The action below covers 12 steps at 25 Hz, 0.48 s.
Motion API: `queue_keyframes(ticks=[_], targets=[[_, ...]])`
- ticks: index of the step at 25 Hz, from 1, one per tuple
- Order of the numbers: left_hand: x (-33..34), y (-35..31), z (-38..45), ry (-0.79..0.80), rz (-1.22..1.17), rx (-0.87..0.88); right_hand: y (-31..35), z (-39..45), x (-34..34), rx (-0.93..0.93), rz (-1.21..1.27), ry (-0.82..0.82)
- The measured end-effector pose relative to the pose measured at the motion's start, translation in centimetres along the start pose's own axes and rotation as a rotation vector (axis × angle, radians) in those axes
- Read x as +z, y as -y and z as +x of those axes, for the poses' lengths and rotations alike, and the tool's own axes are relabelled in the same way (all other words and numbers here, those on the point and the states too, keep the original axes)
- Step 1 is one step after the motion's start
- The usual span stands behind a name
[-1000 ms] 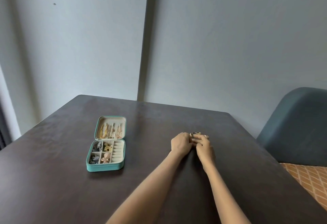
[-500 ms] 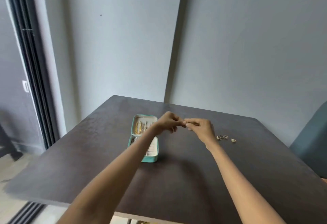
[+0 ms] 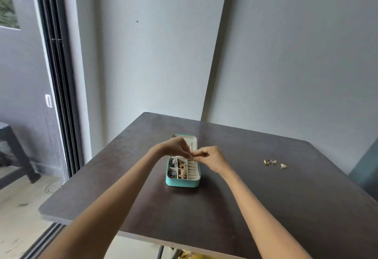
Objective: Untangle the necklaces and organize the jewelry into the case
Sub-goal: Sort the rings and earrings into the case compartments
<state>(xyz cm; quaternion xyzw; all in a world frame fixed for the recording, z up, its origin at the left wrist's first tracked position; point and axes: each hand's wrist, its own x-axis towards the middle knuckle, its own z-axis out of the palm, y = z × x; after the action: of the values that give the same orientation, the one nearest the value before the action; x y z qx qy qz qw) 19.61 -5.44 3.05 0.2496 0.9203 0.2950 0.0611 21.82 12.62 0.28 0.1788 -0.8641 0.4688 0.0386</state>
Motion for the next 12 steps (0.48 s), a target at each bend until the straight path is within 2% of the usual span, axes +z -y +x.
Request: queue_keyframes(ticks=[7, 12], targets=[[0.3, 0.8, 0.2, 0.045, 0.062, 0.009, 0.4, -0.4, 0.6, -0.02, -0.248, 0.003], [0.2, 0.6, 0.0, 0.044, 0.087, -0.018, 2.2, -0.4, -0.1, -0.068, -0.51, 0.096]])
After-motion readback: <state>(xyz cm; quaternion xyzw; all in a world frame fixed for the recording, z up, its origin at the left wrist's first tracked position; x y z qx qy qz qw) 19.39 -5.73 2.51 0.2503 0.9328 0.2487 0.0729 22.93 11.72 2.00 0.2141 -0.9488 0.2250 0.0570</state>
